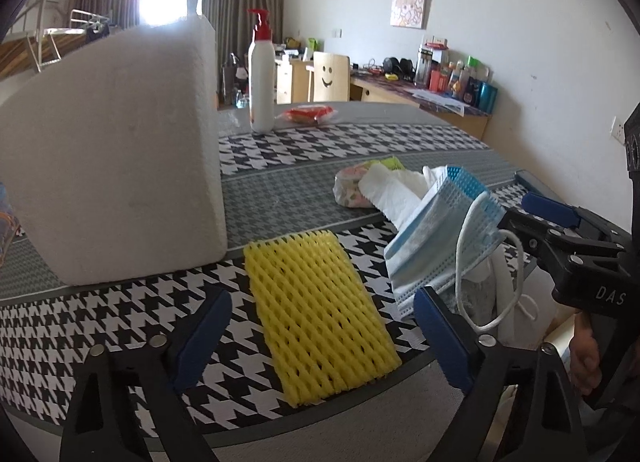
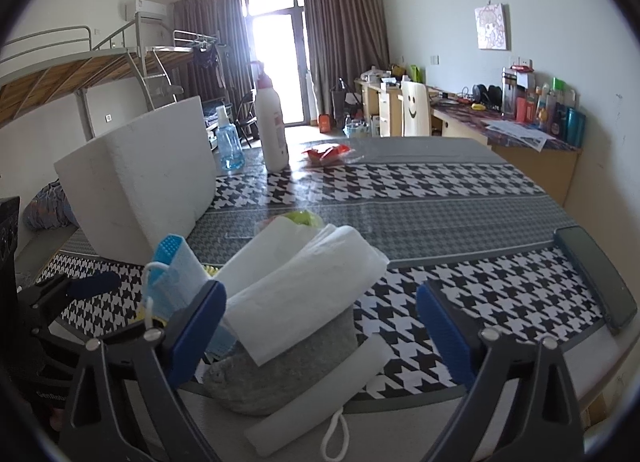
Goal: Organize soft objects
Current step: 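Close the left tool on the yellow foam net while the right tool grasps the white tissue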
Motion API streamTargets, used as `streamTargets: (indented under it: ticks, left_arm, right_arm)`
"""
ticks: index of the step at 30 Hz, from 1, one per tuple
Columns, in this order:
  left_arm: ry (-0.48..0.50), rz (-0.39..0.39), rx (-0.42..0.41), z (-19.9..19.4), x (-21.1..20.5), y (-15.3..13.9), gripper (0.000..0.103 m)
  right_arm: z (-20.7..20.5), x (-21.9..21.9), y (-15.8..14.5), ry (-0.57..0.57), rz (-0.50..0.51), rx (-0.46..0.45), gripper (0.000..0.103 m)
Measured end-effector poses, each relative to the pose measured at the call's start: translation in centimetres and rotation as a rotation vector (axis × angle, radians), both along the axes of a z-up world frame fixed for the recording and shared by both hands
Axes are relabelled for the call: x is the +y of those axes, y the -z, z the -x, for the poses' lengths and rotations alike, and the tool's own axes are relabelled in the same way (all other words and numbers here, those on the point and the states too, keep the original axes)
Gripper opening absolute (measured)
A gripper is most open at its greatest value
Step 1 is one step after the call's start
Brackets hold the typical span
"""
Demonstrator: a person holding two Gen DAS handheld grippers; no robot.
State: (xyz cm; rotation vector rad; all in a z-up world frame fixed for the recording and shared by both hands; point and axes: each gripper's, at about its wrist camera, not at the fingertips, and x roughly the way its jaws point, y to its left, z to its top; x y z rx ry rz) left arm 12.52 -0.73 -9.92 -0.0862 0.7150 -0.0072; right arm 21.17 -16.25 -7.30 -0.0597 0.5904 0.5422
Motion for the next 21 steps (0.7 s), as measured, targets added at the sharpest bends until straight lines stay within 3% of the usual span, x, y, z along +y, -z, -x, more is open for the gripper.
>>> streamTargets:
  ticks: [15,21]
  left_arm:
    - [-0.01,-0.022,0.06,-1.1,-0.5,1.4,0.076]
    - [-0.001,-0.029,0.073,-1.6,-0.5,1.7,0.069]
  right_arm:
    - [-1.2,0.0,1.3,-0.029,-0.024,0.069,0.088]
    - [-1.8,0.5,1.7,-0.058,-0.032,0.115,0.076]
